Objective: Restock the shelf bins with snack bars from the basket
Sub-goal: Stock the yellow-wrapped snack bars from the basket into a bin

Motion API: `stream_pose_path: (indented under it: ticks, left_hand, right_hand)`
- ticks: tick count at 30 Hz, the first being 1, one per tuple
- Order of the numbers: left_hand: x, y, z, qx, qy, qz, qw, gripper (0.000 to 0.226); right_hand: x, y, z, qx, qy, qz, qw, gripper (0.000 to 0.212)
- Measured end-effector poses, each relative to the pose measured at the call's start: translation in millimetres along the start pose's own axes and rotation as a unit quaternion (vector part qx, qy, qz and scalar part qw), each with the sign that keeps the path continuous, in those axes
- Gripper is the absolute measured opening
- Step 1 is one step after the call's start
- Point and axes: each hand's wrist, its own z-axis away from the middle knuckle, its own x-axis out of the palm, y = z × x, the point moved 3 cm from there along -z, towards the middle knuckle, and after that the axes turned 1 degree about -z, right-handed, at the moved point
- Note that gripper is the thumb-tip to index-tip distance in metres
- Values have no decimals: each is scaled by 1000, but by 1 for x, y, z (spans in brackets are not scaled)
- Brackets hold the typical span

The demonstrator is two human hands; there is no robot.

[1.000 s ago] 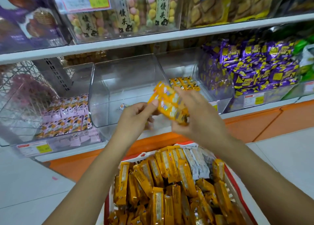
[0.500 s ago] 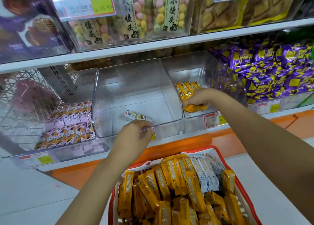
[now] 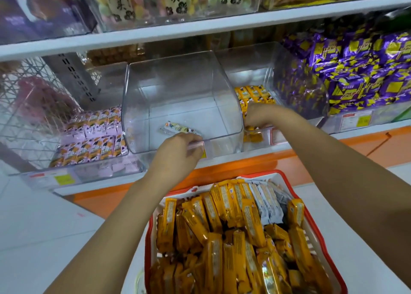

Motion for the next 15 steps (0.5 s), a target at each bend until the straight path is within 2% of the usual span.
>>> stream_pose_path:
  ticks: [1,2,4,5,7,9,10,11,12,14,15]
  left_hand:
    - [-1,1,2,4,3,-3,1000,32]
    - [-1,2,5,7,6,-4,1000,34]
    - [-2,2,11,14,18,-5,1000,36]
    - [-2,2,14,19,27,-3,999,35]
    - [-3,2,22,40,61,21,997,31]
    - [-3,2,32,52,94,69,992,21]
    - [-1,2,35,47,96,82,991,17]
    - [2,0,39,35,83,78,993,15]
    - [7,-2,42,17,50,56,997,16]
    - [23,-11,49,-20,-60,-25,998,22]
    - [31,-15,55,-32,-121,-62,990,28]
  right_hand:
    - [-1,1,5,-13,2,7,1000,25]
    - [-1,2,7,-21,7,12,1000,22]
    - [-1,6,17,-32,7,47,998,31]
    - [-1,9,25,-27,34,36,998,30]
    - [-3,17,48,-31,174,-35,984,24]
    - [2,17,88,-81,349,-126,925,15]
    - [10,14,108,-109,392,-166,898,12]
    - [24,9,125,-127,390,-189,892,12]
    - [42,3,137,-134,353,-193,906,14]
    - [91,-5,154,-114,211,-150,959,15]
    - [115,-11,165,-97,124,-119,980,26]
